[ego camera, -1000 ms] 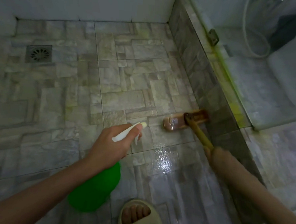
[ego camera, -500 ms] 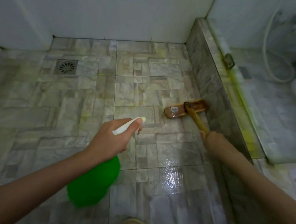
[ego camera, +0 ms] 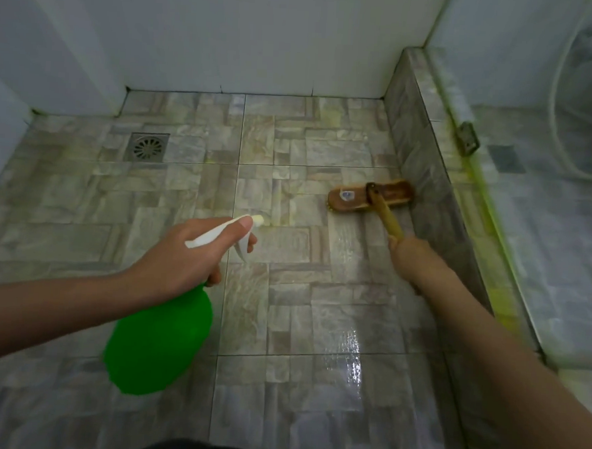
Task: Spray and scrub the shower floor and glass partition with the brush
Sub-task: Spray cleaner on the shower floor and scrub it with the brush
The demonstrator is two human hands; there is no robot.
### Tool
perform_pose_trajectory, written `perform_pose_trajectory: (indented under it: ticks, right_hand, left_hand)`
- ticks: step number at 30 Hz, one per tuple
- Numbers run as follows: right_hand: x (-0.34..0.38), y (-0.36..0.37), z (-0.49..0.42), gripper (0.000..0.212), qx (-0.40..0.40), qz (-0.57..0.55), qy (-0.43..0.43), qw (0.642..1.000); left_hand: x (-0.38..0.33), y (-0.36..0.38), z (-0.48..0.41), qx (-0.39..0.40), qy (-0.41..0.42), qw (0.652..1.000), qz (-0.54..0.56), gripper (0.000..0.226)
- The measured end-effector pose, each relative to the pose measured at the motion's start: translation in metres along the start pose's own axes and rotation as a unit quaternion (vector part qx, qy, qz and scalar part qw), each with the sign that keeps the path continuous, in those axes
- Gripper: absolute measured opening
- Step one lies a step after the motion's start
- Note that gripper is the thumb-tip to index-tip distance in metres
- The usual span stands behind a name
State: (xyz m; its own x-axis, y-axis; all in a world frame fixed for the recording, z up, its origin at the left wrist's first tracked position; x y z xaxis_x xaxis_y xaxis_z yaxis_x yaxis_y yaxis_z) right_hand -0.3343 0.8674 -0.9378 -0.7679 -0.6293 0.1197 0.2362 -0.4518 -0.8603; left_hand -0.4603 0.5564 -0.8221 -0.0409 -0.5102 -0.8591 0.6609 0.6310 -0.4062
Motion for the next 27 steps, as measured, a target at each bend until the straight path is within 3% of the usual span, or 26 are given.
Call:
perform_pose_trajectory:
  ticks: [6, 9, 12, 19, 24, 27]
  right_hand:
    - [-0.006, 0.062, 0.129, 0.042, 0.023, 0.086, -0.036, 0.995]
    - [0.05, 0.065, 0.106, 0.037, 0.051, 0.101, -0.06, 0.992]
    - [0.1, 0.05, 0.06, 0.035, 0.049, 0.037, -0.08, 0.995]
    - [0.054, 0.074, 0.149, 0.037, 0.073, 0.128, -0.016, 0.989]
    - [0.147, 0.052, 0.058, 0.047, 0.036, 0.116, -0.08, 0.989]
    - [0.176, 0.035, 0.023, 0.049, 0.041, 0.12, -0.114, 0.985]
  left_hand:
    - [-0.012, -0.026, -0.006, 0.001, -0.013, 1.0, -0.001, 0.046]
    - [-0.007, -0.038, -0.01, 0.001, -0.014, 1.0, -0.013, 0.052]
    - [0.01, -0.047, -0.018, -0.007, -0.023, 0.999, -0.027, 0.057]
    - [0.032, -0.068, -0.031, -0.031, -0.047, 0.998, -0.009, 0.048]
    - [0.054, -0.078, -0.045, -0.057, -0.046, 0.997, 0.039, 0.048]
    - [0.064, -0.087, -0.049, -0.045, -0.038, 0.996, 0.073, 0.061]
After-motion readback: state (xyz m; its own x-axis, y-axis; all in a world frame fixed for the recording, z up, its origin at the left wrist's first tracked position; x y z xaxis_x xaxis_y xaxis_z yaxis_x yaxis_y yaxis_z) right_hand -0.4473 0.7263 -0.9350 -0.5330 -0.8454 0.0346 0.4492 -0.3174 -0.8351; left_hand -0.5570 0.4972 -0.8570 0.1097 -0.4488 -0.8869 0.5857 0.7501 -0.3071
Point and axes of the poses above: each hand's wrist, its own z-axis away from the middle knuckle, its own y-axis out of the palm, x = y × z, the point moved 7 cm from there along -z, towards the middle knuckle, and after that the axes turned 6 degrees about z, right-handed, at the moved point
